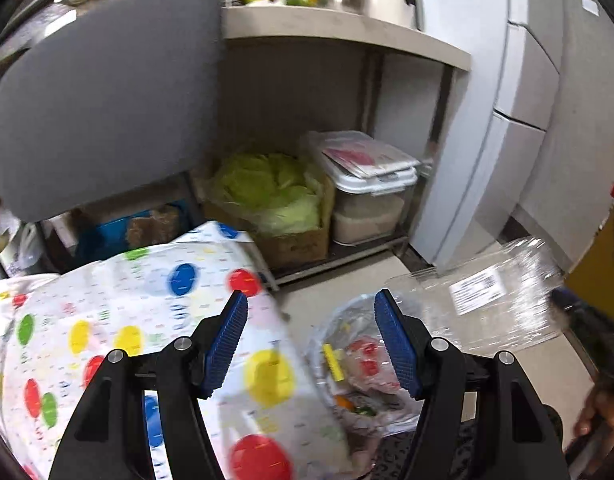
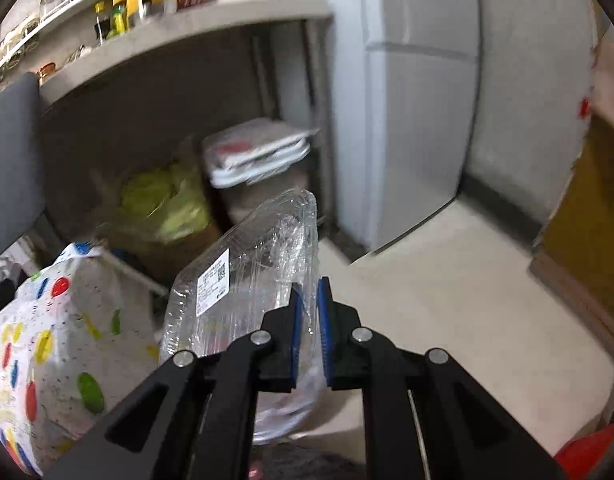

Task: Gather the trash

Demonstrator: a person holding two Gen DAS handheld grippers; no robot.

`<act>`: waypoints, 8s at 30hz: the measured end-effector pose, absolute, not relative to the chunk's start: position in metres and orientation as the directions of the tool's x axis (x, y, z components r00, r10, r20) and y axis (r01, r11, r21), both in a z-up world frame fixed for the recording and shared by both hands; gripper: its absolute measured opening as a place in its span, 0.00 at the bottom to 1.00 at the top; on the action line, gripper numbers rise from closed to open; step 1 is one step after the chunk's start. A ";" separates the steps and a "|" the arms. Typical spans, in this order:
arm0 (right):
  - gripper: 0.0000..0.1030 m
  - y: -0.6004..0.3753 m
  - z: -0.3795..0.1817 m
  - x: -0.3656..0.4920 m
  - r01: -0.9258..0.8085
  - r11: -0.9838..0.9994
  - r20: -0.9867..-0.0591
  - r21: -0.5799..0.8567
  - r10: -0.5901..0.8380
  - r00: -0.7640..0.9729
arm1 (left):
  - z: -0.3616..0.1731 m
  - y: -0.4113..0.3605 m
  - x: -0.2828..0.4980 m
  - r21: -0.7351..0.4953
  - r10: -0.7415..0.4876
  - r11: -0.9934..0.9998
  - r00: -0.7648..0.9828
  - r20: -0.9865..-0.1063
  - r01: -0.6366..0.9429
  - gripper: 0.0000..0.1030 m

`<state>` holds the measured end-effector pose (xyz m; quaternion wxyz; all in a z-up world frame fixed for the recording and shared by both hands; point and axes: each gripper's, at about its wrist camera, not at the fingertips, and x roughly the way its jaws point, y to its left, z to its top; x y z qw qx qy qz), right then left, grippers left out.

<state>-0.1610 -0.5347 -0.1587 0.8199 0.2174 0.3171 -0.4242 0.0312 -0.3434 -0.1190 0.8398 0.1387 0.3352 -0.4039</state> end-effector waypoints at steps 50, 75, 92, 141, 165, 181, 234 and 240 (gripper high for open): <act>0.57 -0.191 -0.099 0.117 -0.015 1.000 -0.629 0.014 0.021 0.777 | -0.110 0.080 0.182 -0.072 -0.009 0.996 0.776 -0.631 -0.047 0.84; 0.57 -0.216 -0.128 0.158 0.094 0.996 -0.657 -0.005 -0.075 0.751 | -0.174 0.053 0.326 -0.049 -0.045 0.999 0.607 -0.794 0.010 0.08; 0.57 -0.297 -0.105 0.053 0.277 0.959 -0.627 0.054 -0.183 0.757 | -0.063 -0.023 0.138 -0.208 -0.491 0.859 0.641 -0.590 0.467 0.05; 0.57 -0.489 -0.107 -0.212 0.752 0.650 -0.607 0.110 -0.555 0.569 | -0.124 -0.369 -0.006 -0.077 -0.630 0.533 0.335 -0.701 0.842 0.64; 0.94 -0.341 -0.050 -0.223 0.600 0.800 -0.633 0.024 -0.453 0.628 | -0.072 -0.176 -0.045 0.026 -0.406 0.768 0.517 -0.754 0.640 0.87; 0.94 -0.341 -0.056 -0.222 0.593 0.805 -0.634 0.005 -0.456 0.625 | -0.073 -0.168 -0.043 0.036 -0.378 0.788 0.528 -0.761 0.615 0.87; 0.94 -0.343 -0.055 -0.223 0.599 0.801 -0.629 0.004 -0.464 0.624 | -0.069 -0.163 -0.038 0.038 -0.379 0.787 0.531 -0.758 0.615 0.87; 0.94 -0.343 -0.056 -0.224 0.598 0.801 -0.629 0.005 -0.463 0.625 | -0.069 -0.162 -0.037 0.036 -0.377 0.789 0.529 -0.760 0.614 0.87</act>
